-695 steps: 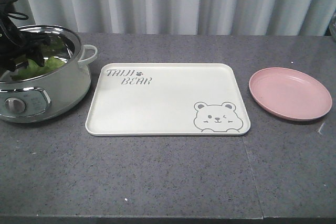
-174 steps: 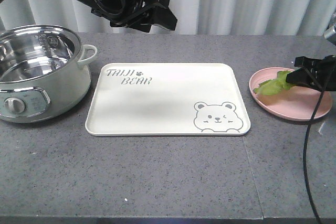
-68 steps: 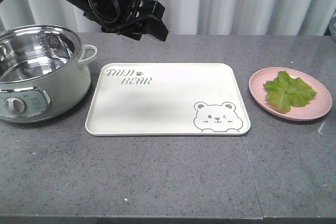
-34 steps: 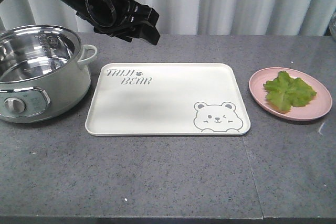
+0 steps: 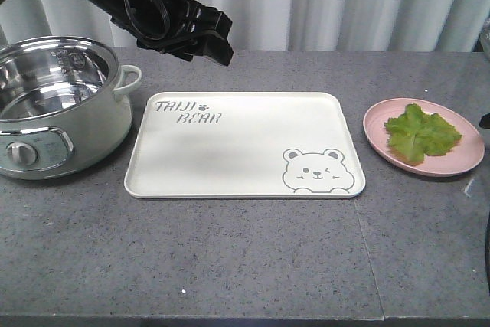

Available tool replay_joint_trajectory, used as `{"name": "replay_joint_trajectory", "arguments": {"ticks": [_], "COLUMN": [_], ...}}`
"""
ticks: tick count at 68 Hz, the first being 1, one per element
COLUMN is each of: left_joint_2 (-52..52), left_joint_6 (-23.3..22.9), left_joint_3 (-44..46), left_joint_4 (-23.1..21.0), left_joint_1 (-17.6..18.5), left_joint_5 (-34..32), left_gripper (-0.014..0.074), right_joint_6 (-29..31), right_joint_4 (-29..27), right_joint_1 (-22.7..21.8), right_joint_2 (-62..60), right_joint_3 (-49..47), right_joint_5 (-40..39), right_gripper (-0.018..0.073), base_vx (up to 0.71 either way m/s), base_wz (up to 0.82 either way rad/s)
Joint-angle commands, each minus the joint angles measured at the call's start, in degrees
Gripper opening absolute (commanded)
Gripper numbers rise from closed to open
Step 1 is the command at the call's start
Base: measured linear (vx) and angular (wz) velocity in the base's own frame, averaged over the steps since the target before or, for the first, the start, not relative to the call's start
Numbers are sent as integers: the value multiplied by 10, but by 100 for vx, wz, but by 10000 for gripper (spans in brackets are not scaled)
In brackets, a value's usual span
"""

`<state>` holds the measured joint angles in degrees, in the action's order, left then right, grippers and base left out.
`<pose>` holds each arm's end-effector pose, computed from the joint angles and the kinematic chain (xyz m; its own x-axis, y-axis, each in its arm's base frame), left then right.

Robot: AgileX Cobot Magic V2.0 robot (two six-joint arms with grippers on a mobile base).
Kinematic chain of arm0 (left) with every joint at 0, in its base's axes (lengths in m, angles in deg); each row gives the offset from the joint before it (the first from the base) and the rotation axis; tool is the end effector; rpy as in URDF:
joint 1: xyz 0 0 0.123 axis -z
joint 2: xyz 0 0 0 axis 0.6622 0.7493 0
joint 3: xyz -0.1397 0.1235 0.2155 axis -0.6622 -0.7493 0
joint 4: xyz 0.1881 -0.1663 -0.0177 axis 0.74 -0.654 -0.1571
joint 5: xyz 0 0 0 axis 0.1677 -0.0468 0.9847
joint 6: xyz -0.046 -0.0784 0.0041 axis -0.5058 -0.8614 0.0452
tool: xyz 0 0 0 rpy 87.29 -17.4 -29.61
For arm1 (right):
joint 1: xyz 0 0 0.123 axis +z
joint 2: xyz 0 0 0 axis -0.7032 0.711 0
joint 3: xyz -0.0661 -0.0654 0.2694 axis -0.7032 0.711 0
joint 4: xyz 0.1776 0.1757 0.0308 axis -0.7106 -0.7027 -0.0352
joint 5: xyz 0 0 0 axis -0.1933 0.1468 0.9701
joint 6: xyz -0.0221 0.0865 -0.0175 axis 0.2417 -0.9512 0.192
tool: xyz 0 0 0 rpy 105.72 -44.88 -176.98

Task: Transfer vegetables to tray and serve
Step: 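Open the right gripper and withdraw it from the plate, then grip the pink plate rim with the right gripper and lift it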

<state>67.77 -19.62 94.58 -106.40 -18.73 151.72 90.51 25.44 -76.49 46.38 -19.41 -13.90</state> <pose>0.3683 -0.1877 0.4059 -0.7307 0.3220 -0.6020 0.5613 0.7853 -0.2613 0.3722 -0.1704 0.2259 -0.7129 0.5107 -0.4807 0.2392 0.8213 0.5179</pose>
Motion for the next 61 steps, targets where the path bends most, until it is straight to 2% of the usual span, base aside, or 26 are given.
{"name": "replay_joint_trajectory", "arguments": {"ticks": [1,61], "left_joint_2": [-35,-33], "left_joint_6": [-4,-4], "left_joint_3": [17,17], "left_joint_4": [-15,-15], "left_joint_1": [3,3], "left_joint_5": [-15,-23], "left_gripper": [461,461], "right_joint_6": [0,4], "right_joint_4": [-19,-8], "right_joint_1": [0,0], "right_joint_2": [-19,21], "right_joint_3": [-16,-16], "right_joint_5": [-7,7], "right_gripper": [402,402], "base_vx": [0,0], "base_wz": [0,0]}}
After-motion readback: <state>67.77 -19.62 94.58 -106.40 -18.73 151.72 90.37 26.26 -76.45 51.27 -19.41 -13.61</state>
